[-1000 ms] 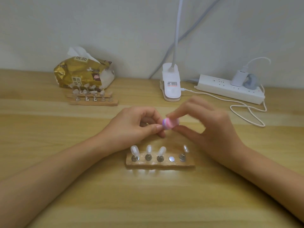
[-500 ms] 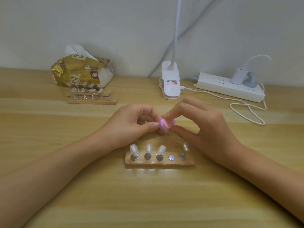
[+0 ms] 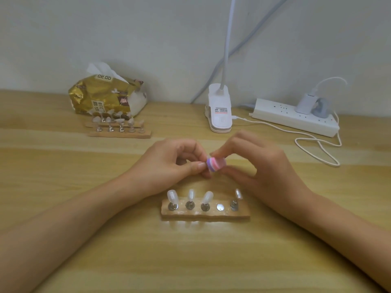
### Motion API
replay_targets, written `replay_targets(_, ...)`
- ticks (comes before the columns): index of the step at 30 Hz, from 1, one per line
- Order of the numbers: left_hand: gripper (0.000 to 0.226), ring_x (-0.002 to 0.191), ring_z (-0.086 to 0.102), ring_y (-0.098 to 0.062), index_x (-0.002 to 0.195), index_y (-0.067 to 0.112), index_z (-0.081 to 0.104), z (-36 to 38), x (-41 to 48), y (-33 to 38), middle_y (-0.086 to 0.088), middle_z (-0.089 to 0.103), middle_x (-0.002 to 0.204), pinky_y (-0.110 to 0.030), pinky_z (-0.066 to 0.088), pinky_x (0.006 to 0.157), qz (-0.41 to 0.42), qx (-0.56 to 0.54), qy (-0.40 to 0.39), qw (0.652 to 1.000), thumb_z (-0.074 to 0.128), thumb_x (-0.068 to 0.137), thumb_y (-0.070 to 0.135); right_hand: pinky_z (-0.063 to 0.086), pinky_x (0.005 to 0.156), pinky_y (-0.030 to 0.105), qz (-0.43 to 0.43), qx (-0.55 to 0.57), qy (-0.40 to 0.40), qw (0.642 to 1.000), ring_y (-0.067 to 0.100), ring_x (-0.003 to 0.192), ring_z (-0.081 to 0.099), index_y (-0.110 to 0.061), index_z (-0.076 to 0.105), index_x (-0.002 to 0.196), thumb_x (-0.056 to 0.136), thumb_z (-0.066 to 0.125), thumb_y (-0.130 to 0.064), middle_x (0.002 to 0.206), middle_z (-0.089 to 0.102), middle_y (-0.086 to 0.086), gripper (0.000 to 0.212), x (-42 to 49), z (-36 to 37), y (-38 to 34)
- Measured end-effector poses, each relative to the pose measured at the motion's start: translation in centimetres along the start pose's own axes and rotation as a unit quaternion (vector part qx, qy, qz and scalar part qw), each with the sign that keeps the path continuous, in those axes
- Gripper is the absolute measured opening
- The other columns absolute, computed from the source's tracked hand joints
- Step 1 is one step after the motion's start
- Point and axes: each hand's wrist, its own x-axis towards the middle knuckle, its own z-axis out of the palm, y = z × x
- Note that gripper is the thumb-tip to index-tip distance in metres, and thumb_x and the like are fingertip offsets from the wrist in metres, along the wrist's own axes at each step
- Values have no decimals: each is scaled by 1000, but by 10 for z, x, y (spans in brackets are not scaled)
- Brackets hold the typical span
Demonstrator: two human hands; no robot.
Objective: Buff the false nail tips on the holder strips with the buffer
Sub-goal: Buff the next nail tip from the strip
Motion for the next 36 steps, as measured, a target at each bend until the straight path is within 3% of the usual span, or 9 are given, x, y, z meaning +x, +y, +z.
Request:
replay_targets(5, 7, 73, 67, -8, 86, 21, 67, 0, 1, 0, 8, 77, 81, -11, 43, 59, 0, 2, 0, 1000, 67, 91, 17, 51, 78, 28, -3, -2, 41, 999, 12, 88, 64, -10, 70, 92, 89, 76, -7, 92, 67, 2, 7, 1, -4, 0)
replay_targets(9, 6, 69, 62, -15, 86, 23, 68, 0, 1, 0, 10, 76, 81, -15, 43, 59, -3, 15, -1, 1000, 67, 91, 18, 53, 77, 36, 32, 6, 3, 999, 11, 88, 65, -10, 70, 91, 88, 76, -10, 94, 65, -1, 7, 0, -2, 2)
replay_targets(12, 7, 64, 59, -4, 85, 22, 67, 1, 1, 0, 10, 76, 80, -11, 40, 56, 3, 17, -1, 1000, 67, 91, 18, 52, 77, 32, 13, 1, 47, 999, 11, 87, 65, -9, 70, 91, 89, 76, -9, 92, 67, 0, 7, 0, -6, 1)
replay_targets(15, 7, 59, 57, 8, 85, 21, 68, 1, 0, 0, 9, 77, 80, -5, 37, 56, 8, 25, -3, 1000, 68, 90, 16, 52, 75, 33, -11, -2, 9, 1000, 14, 87, 65, -11, 69, 93, 90, 74, -12, 93, 65, 1, 5, 0, 2, -1)
replay_targets(18, 9, 64, 60, 6, 85, 22, 67, 1, 0, 0, 11, 76, 79, -6, 38, 60, 8, 34, -5, 999, 67, 90, 15, 53, 75, 38, 31, -8, 11, 999, 12, 88, 65, -11, 70, 93, 88, 76, -11, 94, 64, -1, 7, -1, -4, 5)
replay_targets(22, 7, 69, 64, 3, 85, 25, 68, 2, 1, -1, 14, 76, 81, -13, 40, 64, 10, 55, -1, 998, 69, 90, 20, 52, 76, 34, -42, -2, 8, 999, 16, 88, 64, -10, 70, 96, 91, 74, -9, 95, 63, 3, 6, -1, 1, -1)
replay_targets(26, 9, 63, 59, 9, 85, 24, 67, 2, 2, 0, 15, 76, 80, -7, 36, 62, 9, 63, -6, 998, 67, 91, 18, 53, 75, 37, 21, -7, 9, 1000, 10, 88, 65, -13, 69, 94, 90, 73, -13, 96, 63, -3, 6, -2, -5, 5)
replay_targets(30, 6, 66, 60, 8, 86, 25, 68, 1, 2, -1, 16, 76, 82, -9, 37, 63, 6, 72, -2, 997, 69, 90, 21, 52, 75, 33, -37, -15, -1, 999, 14, 87, 64, -10, 70, 94, 90, 75, -12, 94, 64, -1, 6, -1, -1, 1)
replay_targets(36, 6, 80, 69, -9, 87, 25, 67, 0, 1, -1, 16, 76, 82, -29, 46, 76, 2, 70, -8, 998, 67, 91, 21, 53, 75, 33, -6, -19, 7, 1000, 11, 88, 65, -11, 70, 92, 87, 78, -8, 94, 66, -3, 10, -2, -5, 2)
